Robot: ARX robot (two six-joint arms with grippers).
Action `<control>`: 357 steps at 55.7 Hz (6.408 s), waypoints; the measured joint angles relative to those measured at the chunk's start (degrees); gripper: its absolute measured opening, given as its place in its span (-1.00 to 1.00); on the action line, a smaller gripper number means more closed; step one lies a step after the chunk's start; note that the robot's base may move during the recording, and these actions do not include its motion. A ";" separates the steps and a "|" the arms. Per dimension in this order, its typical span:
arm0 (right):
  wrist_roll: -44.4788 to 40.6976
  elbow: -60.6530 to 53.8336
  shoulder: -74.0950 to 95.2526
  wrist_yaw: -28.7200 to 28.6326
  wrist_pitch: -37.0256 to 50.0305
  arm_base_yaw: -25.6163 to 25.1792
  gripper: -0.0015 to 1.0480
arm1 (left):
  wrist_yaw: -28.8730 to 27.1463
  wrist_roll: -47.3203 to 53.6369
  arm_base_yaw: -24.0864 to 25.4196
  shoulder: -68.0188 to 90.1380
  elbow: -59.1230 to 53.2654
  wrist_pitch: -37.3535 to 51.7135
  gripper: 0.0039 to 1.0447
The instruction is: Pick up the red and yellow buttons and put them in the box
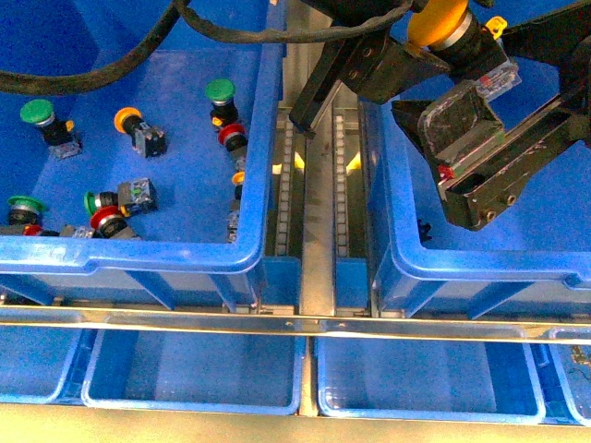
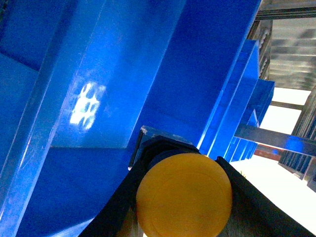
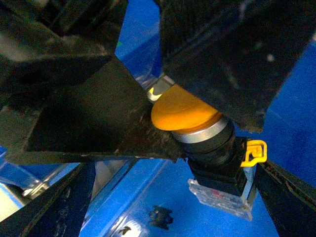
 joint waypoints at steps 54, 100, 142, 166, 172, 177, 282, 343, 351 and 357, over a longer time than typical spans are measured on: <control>-11.54 5.49 9.77 1.64 6.88 -2.19 0.87 | -1.29 -2.01 1.51 0.00 0.00 -0.55 -0.37; -14.10 0.55 9.46 3.96 10.78 -1.57 -0.09 | -0.87 -2.21 1.03 0.00 0.00 -0.68 -0.37; -14.82 -1.40 8.74 0.46 9.79 -2.99 -0.38 | -4.68 8.50 3.48 -2.82 -5.97 -2.21 0.84; -14.64 -3.69 9.55 3.80 7.89 -6.86 -0.38 | -6.49 15.87 12.13 -9.27 -11.41 -3.85 0.85; -14.64 -3.72 8.79 3.76 6.91 -7.48 -0.38 | -8.55 19.50 13.44 -11.93 -14.69 -3.93 0.85; -14.49 -3.72 7.32 3.78 5.51 -8.66 -0.38 | -10.27 24.02 14.23 -16.90 -19.19 -4.35 0.85; 4.52 -13.73 -46.93 -2.67 -37.79 -23.39 -0.38 | -20.41 72.67 34.82 -106.25 -67.73 -11.74 -0.96; 2.71 -3.50 -14.97 3.34 -17.35 -23.15 -0.38 | -20.37 72.87 34.86 -106.53 -67.73 -12.04 0.36; 1.60 5.97 -0.13 6.32 -14.21 -22.62 -0.38 | -20.37 72.87 34.86 -106.53 -67.73 -12.04 0.80; 1.68 14.67 10.99 9.22 -15.41 -22.14 -0.38 | -20.37 72.94 34.86 -106.53 -67.73 -12.04 0.84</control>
